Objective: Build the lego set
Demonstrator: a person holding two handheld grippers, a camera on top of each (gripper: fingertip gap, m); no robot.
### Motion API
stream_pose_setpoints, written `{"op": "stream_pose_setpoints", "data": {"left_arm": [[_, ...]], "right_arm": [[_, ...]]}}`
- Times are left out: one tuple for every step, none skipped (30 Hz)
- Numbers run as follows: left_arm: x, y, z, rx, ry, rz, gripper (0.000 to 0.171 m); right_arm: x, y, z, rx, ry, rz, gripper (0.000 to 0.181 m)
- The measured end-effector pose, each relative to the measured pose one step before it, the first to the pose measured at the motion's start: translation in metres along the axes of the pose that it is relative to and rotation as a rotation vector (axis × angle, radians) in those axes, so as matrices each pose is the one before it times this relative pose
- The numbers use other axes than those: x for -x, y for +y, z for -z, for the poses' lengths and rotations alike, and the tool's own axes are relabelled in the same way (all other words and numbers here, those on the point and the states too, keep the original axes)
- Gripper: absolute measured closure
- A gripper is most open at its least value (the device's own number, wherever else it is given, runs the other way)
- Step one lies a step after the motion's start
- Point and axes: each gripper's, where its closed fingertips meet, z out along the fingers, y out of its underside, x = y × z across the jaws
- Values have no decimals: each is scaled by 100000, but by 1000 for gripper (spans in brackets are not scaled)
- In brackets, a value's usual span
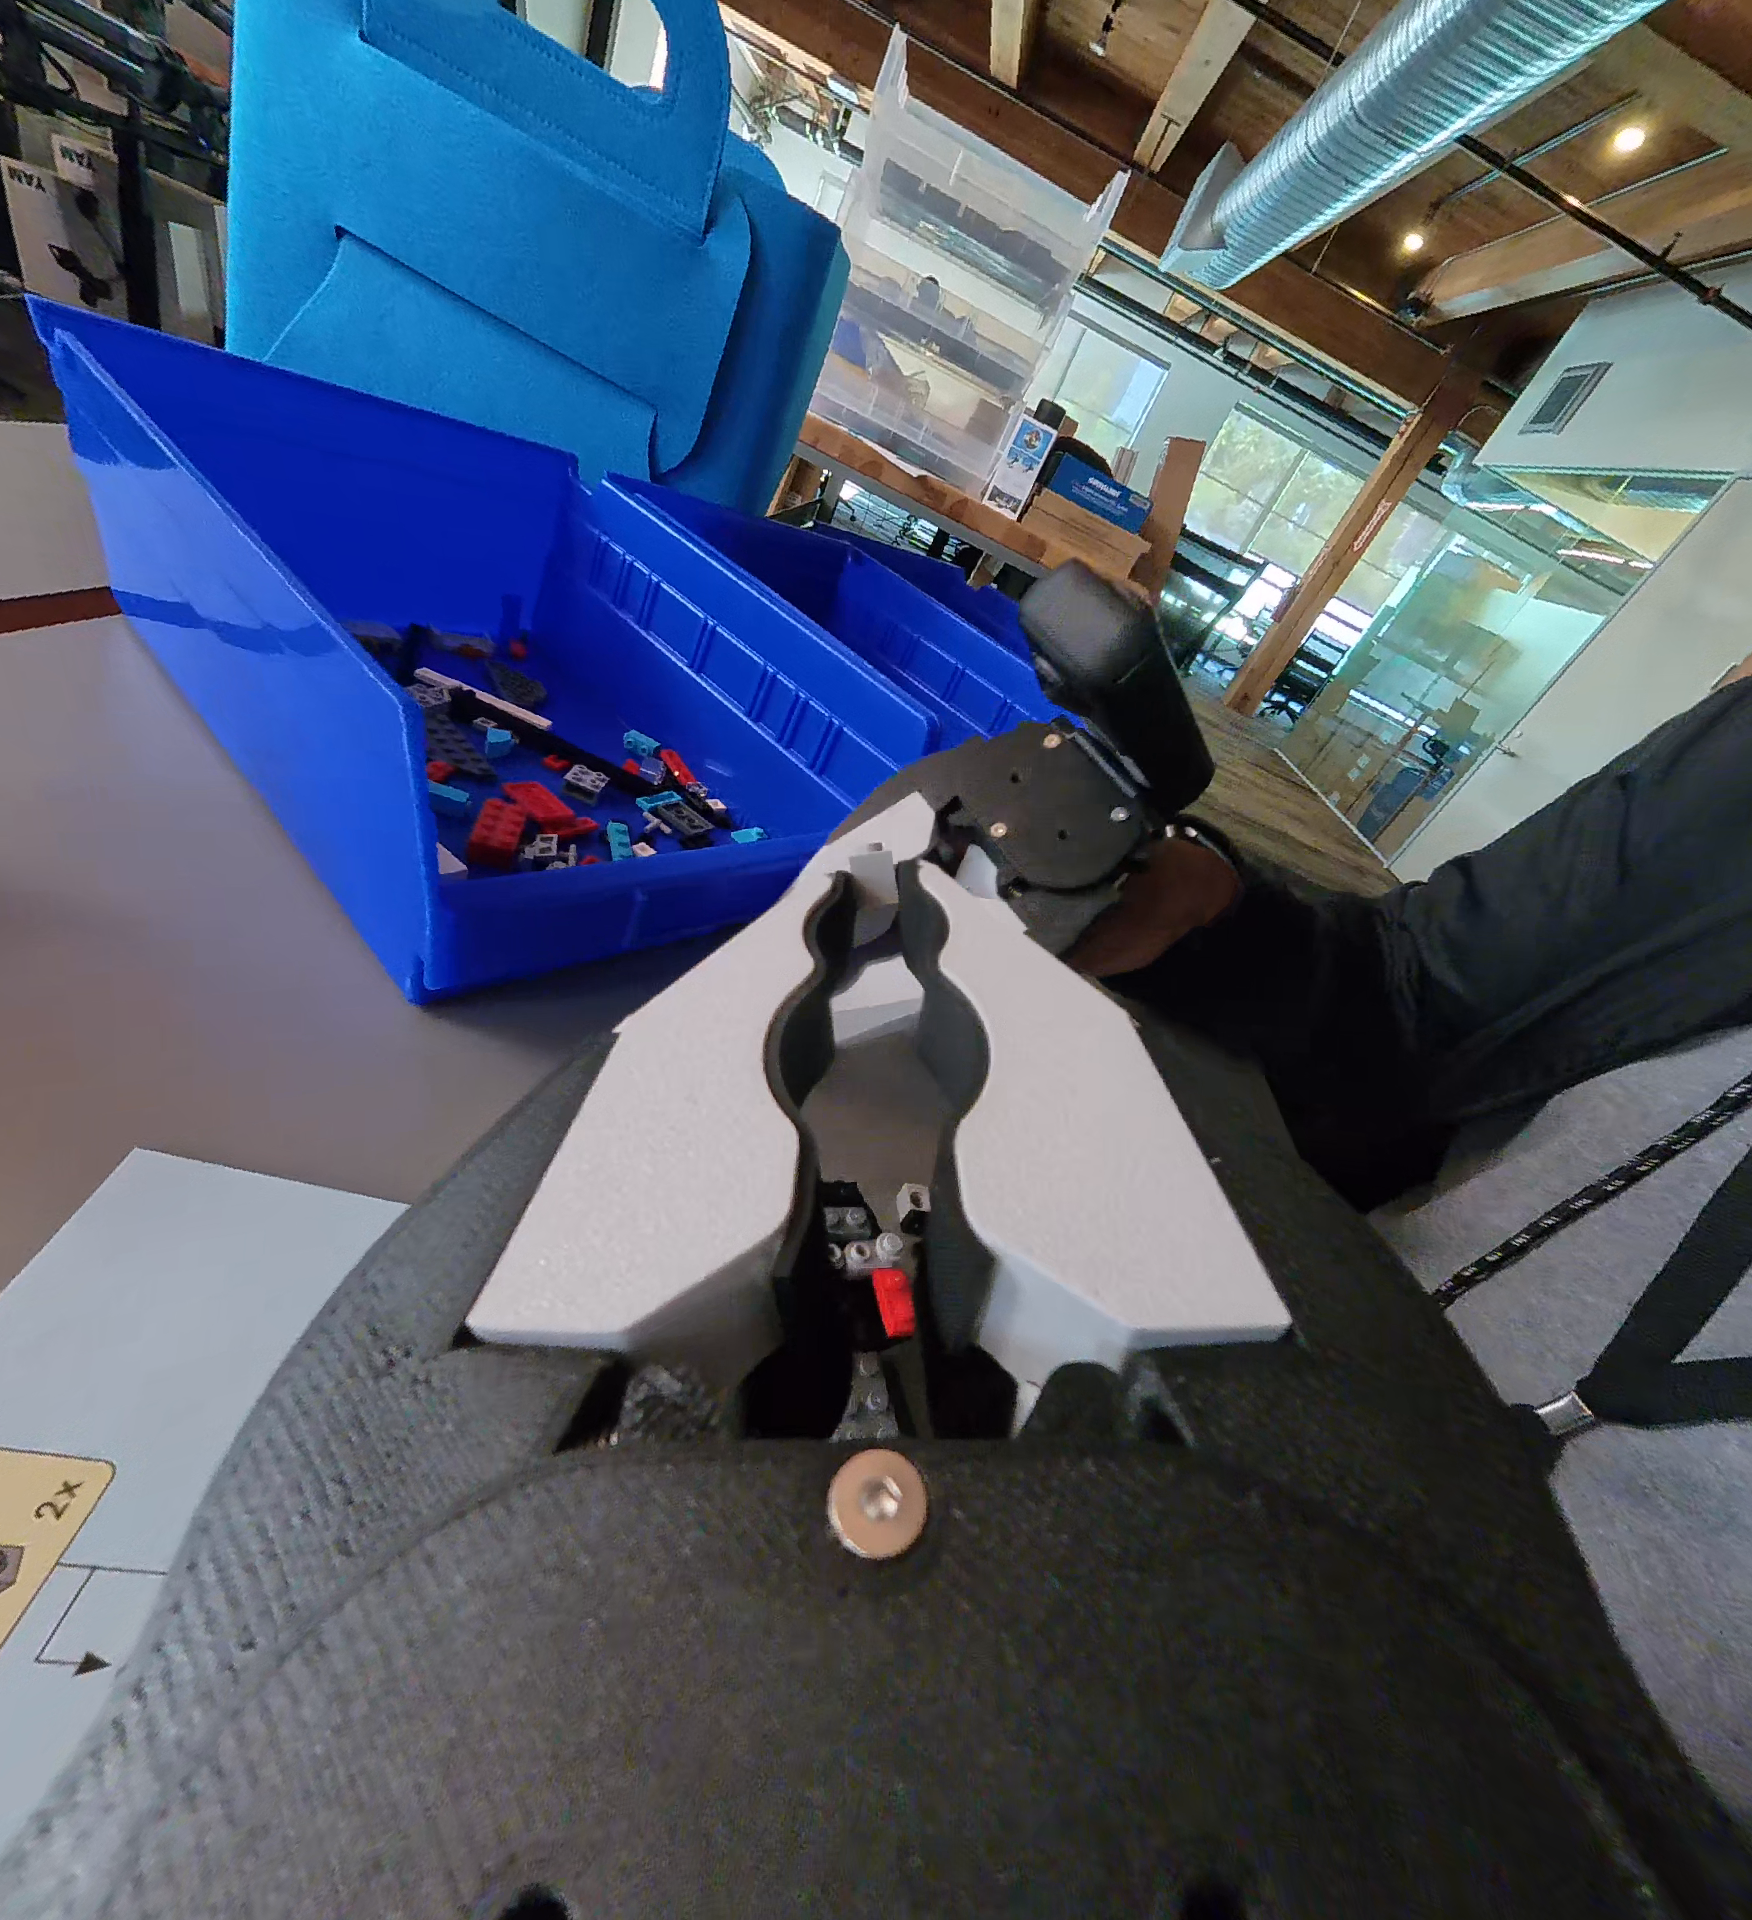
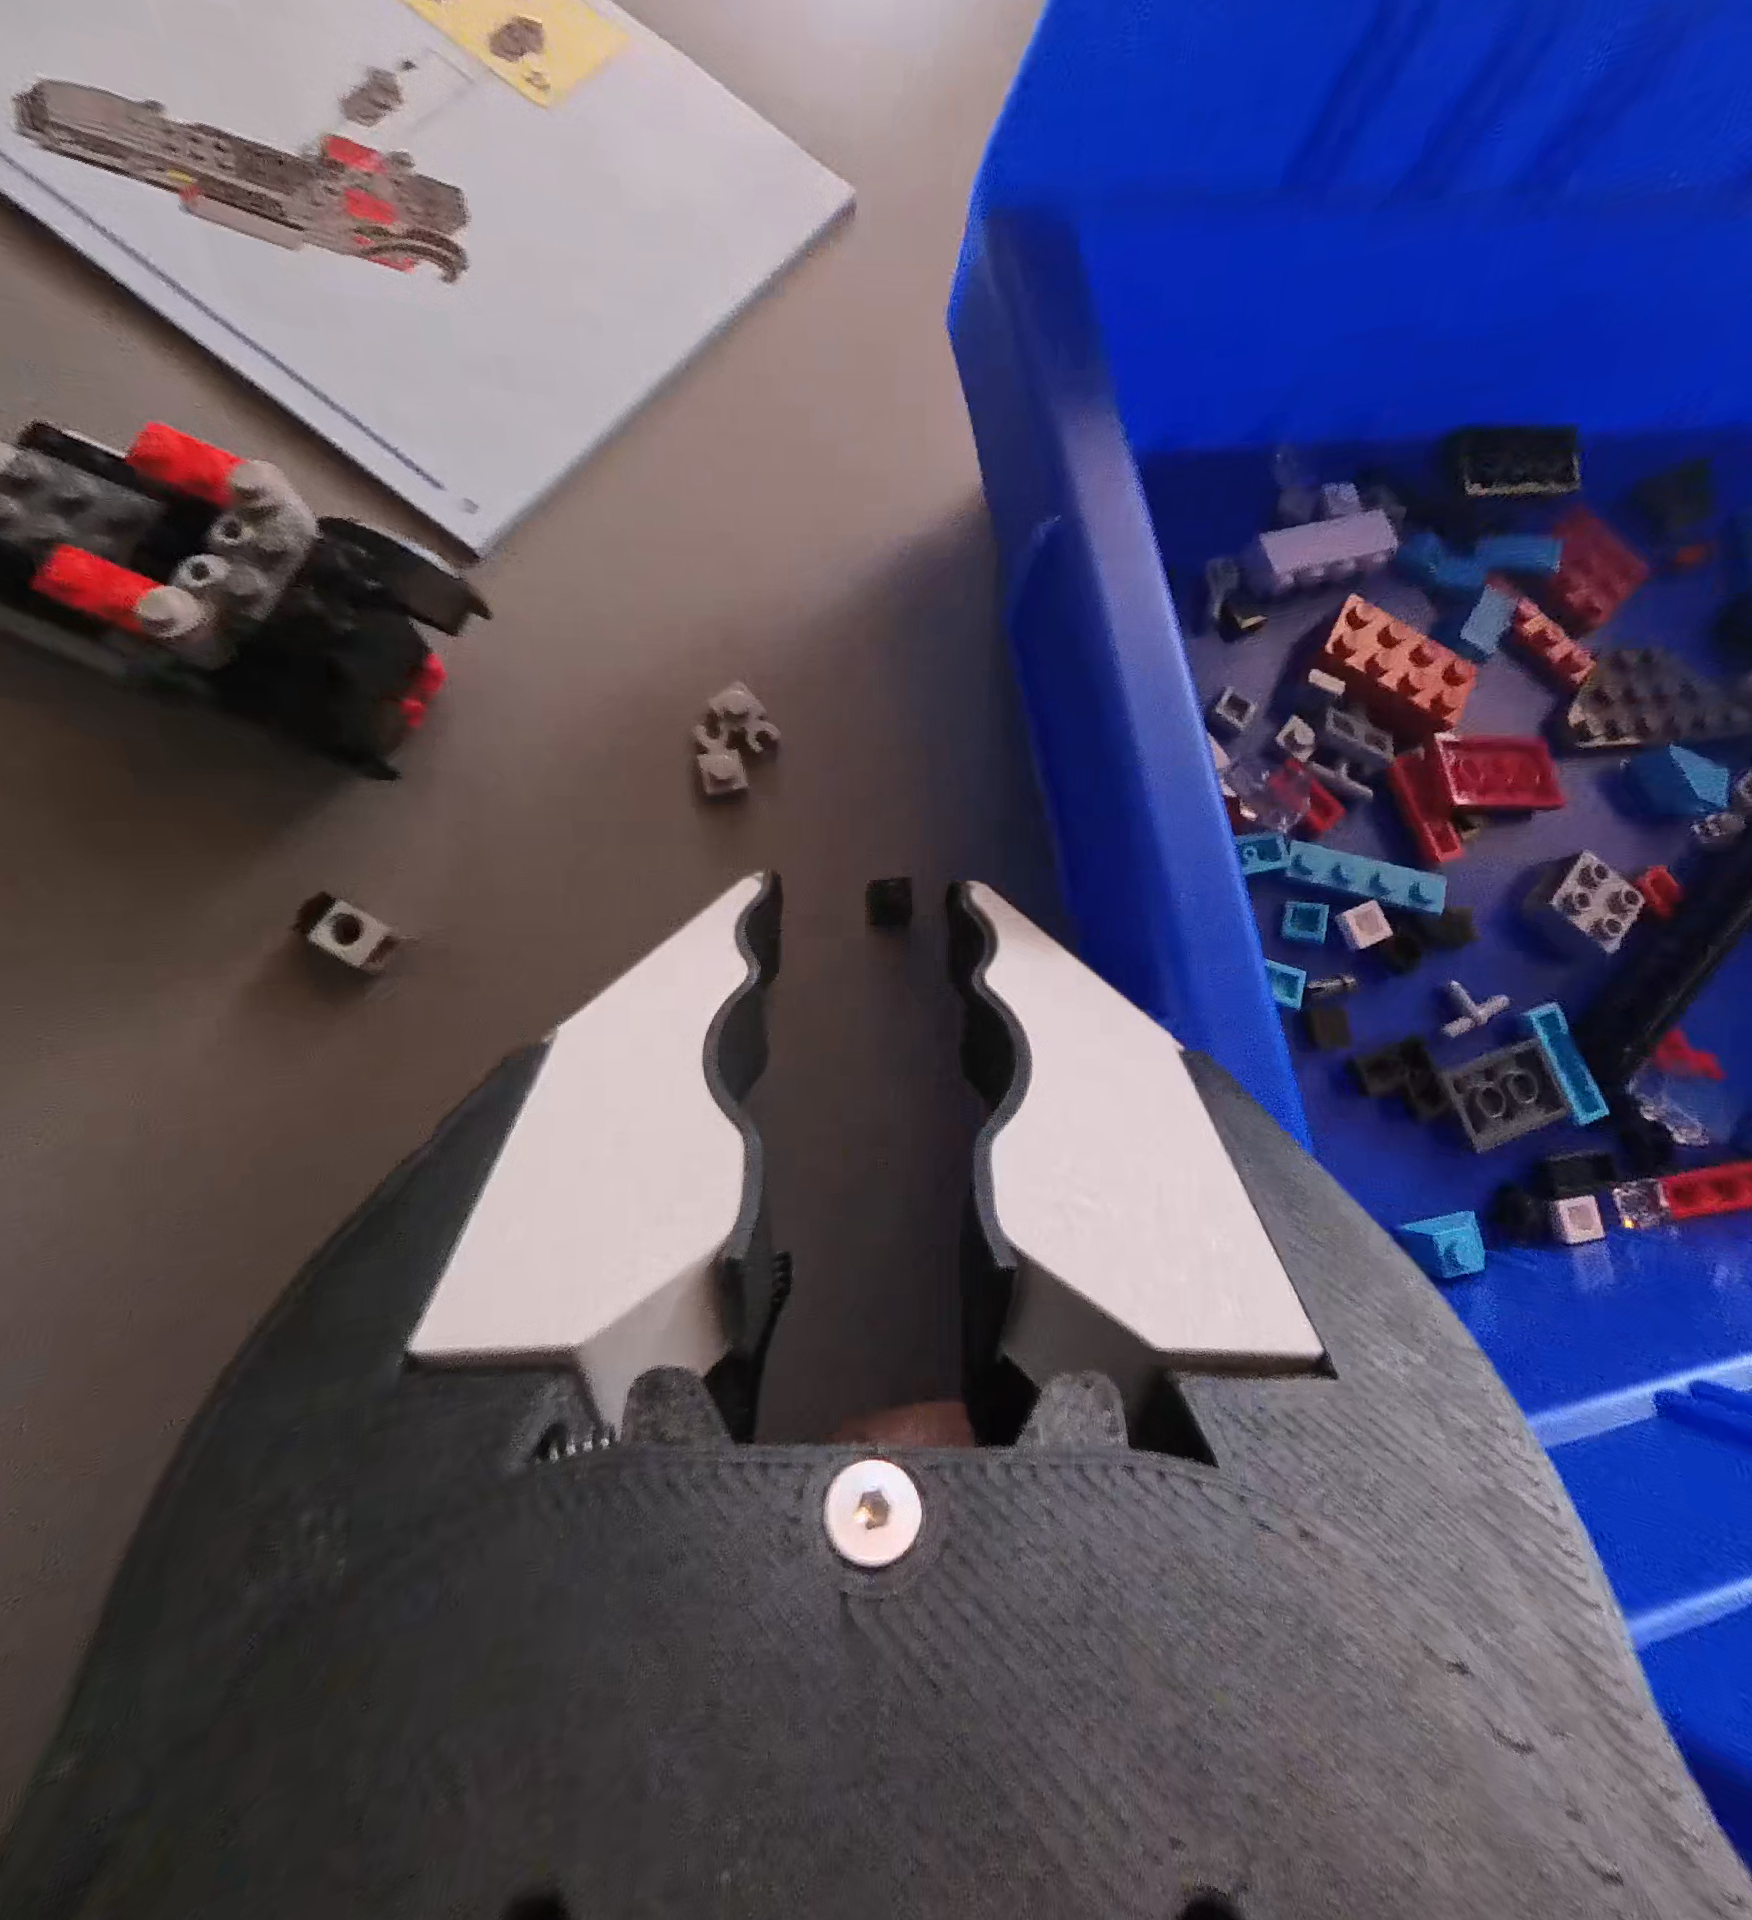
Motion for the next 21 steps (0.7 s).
{"op": "stream_pose_setpoints", "data": {"left_arm": [[-32,57,-66,158,172,-29,163],[-2,63,-43,215,54,-149,163],[3,56,-36,141,25,-246,163],[-4,19,-19,-66,71,-307,163],[-15,-10,-7,-215,119,-352,163],[-45,-41,-11,-331,316,-549,163],[-68,-64,6,-524,365,-801,163],[-68,-66,1,-593,447,-916,163],[-85,-56,-3,-550,480,-918,163],[-57,-48,-6,-507,395,-833,163],[-52,-21,-13,-425,344,-617,163],[-42,-12,-37,-372,317,-351,163],[-44,-7,-41,-361,385,-151,163],[-49,7,-49,-311,412,10,163],[-71,19,-57,-320,513,4,163],[-82,-31,-52,-530,611,-55,163],[-111,-46,-37,-639,731,59,163],[-132,-73,-30,-738,819,-148,163],[-147,-113,-11,-930,712,-586,163],[-128,-124,-7,-913,490,-779,163],[-127,-111,11,-820,480,-879,163]], "right_arm": [[-221,-47,-58,-182,1008,427,150],[-50,17,-44,100,-99,277,154],[67,9,-13,-113,-818,-280,155],[104,37,-14,16,-1193,-550,157],[148,33,12,0,-1531,-701,159],[164,28,-18,-38,-1711,-693,162],[128,1,-18,-129,-1331,-570,165],[30,8,-8,-101,-619,-153,165],[23,9,7,44,-331,446,168],[15,1,1,28,-260,500,173],[29,-1,-11,-55,-316,234,173],[50,-25,-18,-158,-625,93,173],[112,-35,-7,-273,-1067,-71,173],[238,-74,1,-301,-1918,-375,173],[425,-186,55,-710,-2958,-361,173],[516,-420,161,-1638,-3464,-90,173],[577,-668,299,-2254,-3620,380,173],[593,-921,428,-2680,-3748,973,173],[657,-1218,536,-3253,-4118,1653,173],[727,-1480,623,-3656,-4626,2058,173],[734,-1637,631,-3531,-4717,2283,173]]}}
